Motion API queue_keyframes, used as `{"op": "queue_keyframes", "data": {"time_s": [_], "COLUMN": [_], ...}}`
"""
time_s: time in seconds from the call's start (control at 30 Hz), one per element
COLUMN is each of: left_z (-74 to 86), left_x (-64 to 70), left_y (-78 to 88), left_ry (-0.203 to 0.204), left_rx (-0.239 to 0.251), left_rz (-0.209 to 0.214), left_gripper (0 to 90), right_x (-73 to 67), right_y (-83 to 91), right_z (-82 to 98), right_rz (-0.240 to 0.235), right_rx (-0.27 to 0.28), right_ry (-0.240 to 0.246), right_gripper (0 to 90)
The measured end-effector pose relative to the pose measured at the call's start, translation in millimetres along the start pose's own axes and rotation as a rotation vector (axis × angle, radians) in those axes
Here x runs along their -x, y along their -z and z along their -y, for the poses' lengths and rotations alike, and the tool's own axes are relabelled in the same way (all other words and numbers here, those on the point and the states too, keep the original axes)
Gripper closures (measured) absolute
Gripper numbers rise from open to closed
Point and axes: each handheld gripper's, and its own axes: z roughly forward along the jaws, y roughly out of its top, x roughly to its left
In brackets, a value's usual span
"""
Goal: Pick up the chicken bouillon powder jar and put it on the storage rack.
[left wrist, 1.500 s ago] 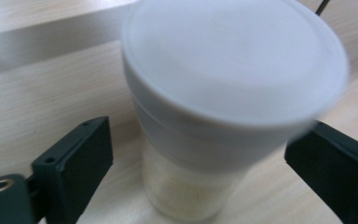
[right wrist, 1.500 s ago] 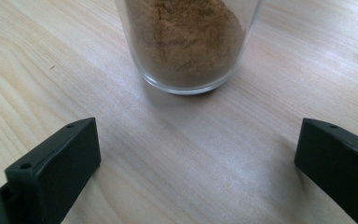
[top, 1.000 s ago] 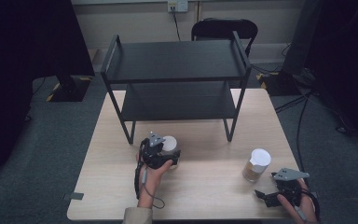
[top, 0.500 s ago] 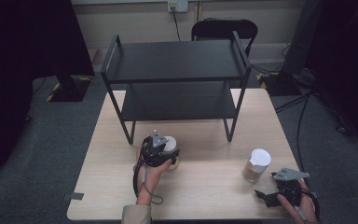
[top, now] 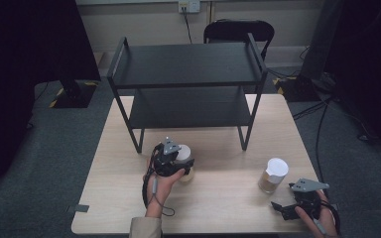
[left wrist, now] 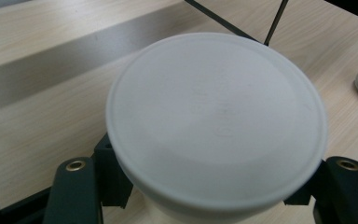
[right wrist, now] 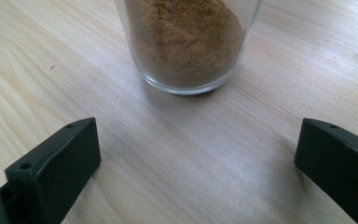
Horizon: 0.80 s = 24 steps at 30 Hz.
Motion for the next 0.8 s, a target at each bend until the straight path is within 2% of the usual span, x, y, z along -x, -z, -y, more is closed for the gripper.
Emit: {"op": "queue_keyframes", "data": {"time_s": [0.13, 0.27, 0.43, 0.8], "left_z": [-6.4, -17.6, -28.2, -68.9], "left_x": [1.0, 1.2, 3.4, 10.8], "left_y": [1.1, 3.0, 4.1, 13.2], "left_ry": [-0.003, -0.008, -0.020, -0.065], "left_rx": [-0.005, -0.006, -0.008, -0.017], "left_rz": [0.015, 0.050, 0.058, 0.096], "left_gripper": [34.9, 34.9, 34.9, 34.9], "right_x": [0.0, 0.0, 0.0, 0.1], "right_y": [0.0, 0.0, 0.0, -0.2], "right_z": [0.0, 0.0, 0.0, -0.2], "right_rz": [0.000, 0.000, 0.000, -0.001], "right_rx": [0.000, 0.000, 0.000, 0.000], "right_ry": [0.000, 0.000, 0.000, 0.000], "right_gripper": [0.0, 0.0, 0.0, 0.0]}}
